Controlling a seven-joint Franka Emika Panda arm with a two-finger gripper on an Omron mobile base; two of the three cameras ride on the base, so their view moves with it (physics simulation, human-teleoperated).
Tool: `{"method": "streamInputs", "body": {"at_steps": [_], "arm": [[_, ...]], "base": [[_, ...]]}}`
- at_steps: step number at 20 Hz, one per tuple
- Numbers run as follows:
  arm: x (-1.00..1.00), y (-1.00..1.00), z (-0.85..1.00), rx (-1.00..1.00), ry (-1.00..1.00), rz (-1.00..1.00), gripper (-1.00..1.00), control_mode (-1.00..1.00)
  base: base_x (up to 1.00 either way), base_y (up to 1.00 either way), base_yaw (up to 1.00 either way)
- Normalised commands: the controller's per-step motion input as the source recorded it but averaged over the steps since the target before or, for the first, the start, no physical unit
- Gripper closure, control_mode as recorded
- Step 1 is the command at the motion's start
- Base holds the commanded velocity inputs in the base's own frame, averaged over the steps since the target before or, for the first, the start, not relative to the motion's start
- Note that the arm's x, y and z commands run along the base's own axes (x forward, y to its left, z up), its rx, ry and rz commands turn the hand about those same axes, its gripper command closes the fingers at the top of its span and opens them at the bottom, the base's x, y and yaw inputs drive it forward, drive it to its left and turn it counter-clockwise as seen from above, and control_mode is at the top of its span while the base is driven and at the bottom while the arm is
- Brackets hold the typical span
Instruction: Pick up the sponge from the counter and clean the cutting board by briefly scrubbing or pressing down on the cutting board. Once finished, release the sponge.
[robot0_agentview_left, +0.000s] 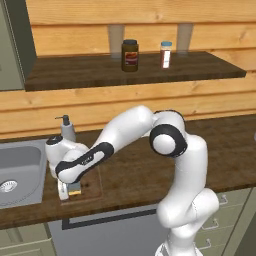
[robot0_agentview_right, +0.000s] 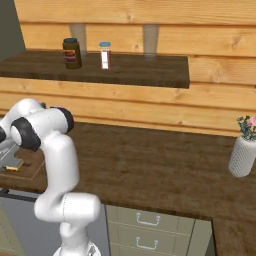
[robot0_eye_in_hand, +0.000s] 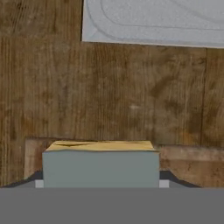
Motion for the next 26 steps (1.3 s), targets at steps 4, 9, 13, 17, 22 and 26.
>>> {"method": "streamInputs", "body": {"at_steps": [4, 9, 13, 17, 22, 26], "arm": [[0.14, 0.21, -0.43, 0.02, 0.00, 0.08, 1.00, -1.00], [0.03, 0.10, -0.40, 0.04, 0.00, 0.05, 1.00, -1.00], [0.09, 0.00, -0.05, 0.00, -0.01, 0.00, 1.00, -1.00], [0.16, -0.03, 0.00, 0.00, -0.02, 0.00, 1.00, -1.00], [0.28, -0.16, 0.00, 0.02, -0.01, 0.02, 1.00, -1.00], [0.43, -0.20, 0.00, 0.07, -0.02, 0.03, 1.00, -1.00]], "base": [[0.00, 0.00, 0.00], [0.00, 0.00, 0.00], [0.00, 0.00, 0.00], [0.00, 0.00, 0.00], [0.00, 0.00, 0.00], [0.00, 0.00, 0.00]]}}
